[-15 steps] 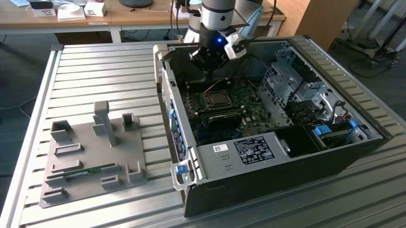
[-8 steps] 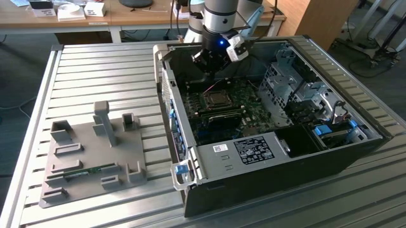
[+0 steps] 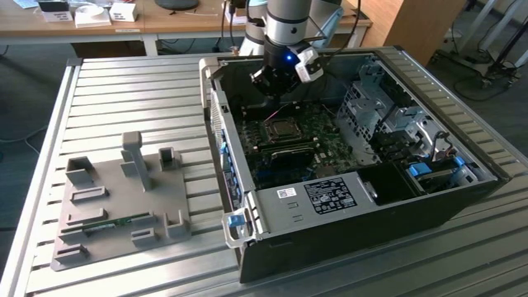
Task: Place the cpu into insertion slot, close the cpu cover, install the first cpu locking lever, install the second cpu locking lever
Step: 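Install the first cpu locking lever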
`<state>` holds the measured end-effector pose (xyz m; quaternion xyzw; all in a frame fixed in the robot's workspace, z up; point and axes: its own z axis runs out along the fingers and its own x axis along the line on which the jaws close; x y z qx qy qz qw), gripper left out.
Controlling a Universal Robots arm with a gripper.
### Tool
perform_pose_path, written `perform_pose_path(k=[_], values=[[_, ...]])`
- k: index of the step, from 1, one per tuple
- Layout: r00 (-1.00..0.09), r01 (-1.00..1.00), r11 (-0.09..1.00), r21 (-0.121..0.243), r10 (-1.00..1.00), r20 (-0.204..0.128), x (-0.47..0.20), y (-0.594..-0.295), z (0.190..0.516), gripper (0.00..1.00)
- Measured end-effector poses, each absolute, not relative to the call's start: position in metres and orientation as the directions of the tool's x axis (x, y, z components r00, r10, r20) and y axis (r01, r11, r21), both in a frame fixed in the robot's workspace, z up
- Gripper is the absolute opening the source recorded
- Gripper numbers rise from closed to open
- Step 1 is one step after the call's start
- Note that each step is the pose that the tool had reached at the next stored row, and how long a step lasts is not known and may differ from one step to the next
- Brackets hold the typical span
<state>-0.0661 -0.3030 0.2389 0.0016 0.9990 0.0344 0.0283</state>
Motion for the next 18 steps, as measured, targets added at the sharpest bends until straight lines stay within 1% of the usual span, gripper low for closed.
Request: perform_pose_path(k=[18], values=[[-0.998, 0.001, 0.997, 0.080, 0.006, -0.056, -0.0616, -0.3030, 0.2325, 0.11]])
